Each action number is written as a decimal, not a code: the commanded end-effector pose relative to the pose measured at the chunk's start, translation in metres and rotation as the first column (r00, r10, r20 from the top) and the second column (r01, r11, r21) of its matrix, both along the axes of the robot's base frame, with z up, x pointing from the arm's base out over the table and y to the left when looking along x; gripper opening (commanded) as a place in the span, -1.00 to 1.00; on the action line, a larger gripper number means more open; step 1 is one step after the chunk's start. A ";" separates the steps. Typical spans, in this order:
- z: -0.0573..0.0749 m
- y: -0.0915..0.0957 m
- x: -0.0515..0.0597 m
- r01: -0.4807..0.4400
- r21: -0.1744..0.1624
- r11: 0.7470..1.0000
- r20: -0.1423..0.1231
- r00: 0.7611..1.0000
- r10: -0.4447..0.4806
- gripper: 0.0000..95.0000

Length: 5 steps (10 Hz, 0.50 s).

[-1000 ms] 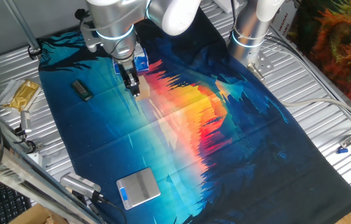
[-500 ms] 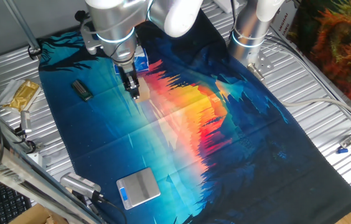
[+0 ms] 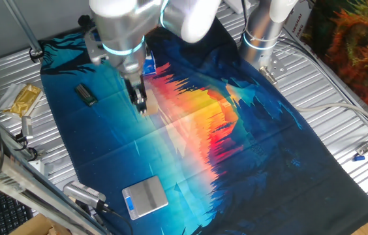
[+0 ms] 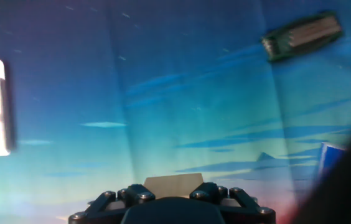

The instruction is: Place the block on the scale

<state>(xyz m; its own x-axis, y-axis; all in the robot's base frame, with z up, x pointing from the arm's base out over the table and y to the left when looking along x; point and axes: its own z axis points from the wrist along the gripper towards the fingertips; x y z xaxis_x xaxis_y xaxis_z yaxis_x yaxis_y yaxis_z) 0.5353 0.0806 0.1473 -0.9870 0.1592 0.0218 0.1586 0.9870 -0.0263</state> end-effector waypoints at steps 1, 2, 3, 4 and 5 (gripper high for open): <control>-0.002 0.032 0.015 0.036 0.001 0.999 0.004 0.999 -0.036 -1.00; -0.004 0.048 0.021 0.057 0.008 0.998 0.013 0.998 -0.057 -1.00; -0.008 0.066 0.028 0.074 0.010 0.997 0.026 0.997 -0.074 -1.00; -0.009 0.078 0.031 0.086 0.021 0.996 0.030 0.996 -0.086 -1.00; -0.009 0.092 0.035 0.088 0.021 0.996 0.030 0.996 -0.089 -1.00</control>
